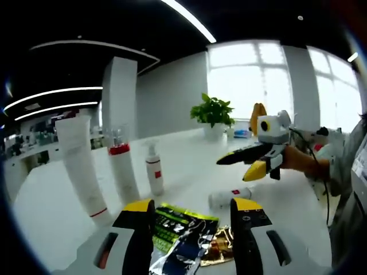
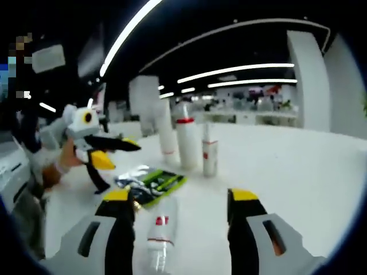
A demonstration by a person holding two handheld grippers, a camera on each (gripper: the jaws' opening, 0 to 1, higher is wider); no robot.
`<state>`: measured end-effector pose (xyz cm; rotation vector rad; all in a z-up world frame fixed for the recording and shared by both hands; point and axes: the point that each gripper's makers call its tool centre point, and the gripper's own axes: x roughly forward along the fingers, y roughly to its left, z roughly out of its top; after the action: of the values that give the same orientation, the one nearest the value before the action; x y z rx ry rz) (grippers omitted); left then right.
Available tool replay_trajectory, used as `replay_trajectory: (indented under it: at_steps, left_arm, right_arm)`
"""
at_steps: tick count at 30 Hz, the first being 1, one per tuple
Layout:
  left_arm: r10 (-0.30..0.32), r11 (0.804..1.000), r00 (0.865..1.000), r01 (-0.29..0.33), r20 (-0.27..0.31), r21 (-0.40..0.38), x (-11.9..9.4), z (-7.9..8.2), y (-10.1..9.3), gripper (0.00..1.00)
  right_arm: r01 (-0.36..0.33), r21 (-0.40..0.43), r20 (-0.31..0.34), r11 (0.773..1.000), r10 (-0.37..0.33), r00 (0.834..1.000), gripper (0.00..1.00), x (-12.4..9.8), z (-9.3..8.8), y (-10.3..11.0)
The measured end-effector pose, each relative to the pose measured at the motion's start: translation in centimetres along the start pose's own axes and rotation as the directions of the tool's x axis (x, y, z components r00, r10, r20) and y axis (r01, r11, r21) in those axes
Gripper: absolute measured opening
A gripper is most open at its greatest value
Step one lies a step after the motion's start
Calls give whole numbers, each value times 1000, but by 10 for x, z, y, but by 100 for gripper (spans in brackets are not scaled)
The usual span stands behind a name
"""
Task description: Arrange the skincare products in the storage area until every visible bottle or jar stands upright without overlapping.
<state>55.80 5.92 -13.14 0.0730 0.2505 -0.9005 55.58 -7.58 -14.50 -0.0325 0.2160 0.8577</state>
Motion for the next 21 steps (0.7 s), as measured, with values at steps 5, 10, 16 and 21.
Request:
replay_trajectory:
  at_steps: [5,10,16,21]
  left_arm:
    - [-10,1000,1000,10,12,24,1,11,-6,55]
    - [-18,1000,999,18,34,1,4,18,-6,54]
    - [-19,1000,998,19,58,-15,8,20,-4,54]
    - [-25,999,998,27,50,-35,9,7,-4,54]
  right_arm:
    - [31,25,-20,999,-30,999,67,-17,-17,14]
    - [103,24,-60,994,-101,993,59,-27,-34,15]
    - [137,20,-106,990,-135,985,48,-30,-52,16]
    - [171,46,-177,984,-161,971,33,-29,-68,13]
